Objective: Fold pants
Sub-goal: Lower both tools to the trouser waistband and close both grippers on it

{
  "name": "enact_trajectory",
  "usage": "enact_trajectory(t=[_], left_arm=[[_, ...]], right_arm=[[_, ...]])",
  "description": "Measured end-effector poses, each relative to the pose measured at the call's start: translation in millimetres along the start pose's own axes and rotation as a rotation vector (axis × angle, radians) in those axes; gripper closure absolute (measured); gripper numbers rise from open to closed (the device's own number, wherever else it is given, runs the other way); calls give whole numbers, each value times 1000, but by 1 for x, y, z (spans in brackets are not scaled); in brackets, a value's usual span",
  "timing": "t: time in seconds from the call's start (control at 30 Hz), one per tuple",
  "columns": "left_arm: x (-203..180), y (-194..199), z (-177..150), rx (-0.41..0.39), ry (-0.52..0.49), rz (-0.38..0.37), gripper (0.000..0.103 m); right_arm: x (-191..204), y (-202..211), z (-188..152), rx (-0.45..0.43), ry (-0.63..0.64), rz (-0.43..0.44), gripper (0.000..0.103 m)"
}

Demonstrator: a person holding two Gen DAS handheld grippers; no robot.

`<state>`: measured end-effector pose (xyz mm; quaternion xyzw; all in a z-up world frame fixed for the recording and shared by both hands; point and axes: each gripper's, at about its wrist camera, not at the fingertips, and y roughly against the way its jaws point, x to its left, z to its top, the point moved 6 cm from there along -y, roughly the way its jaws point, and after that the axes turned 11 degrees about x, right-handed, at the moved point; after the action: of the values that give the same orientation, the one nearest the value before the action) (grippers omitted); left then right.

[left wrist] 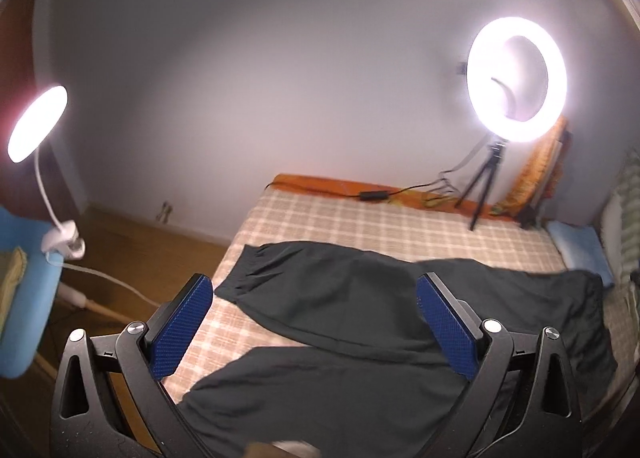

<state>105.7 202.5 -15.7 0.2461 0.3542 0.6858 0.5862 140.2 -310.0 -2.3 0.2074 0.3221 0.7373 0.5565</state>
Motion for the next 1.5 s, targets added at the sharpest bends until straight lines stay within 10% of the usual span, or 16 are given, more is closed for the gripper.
enact_trajectory(t=[0.97, 1.5], left_arm=[[106, -272, 44, 373, 262, 5, 35], [97, -297, 36, 387, 142, 124, 78]], right_arm=[[51, -270, 15, 440, 164, 249, 21], [94, -315, 8, 492, 304, 260, 11]])
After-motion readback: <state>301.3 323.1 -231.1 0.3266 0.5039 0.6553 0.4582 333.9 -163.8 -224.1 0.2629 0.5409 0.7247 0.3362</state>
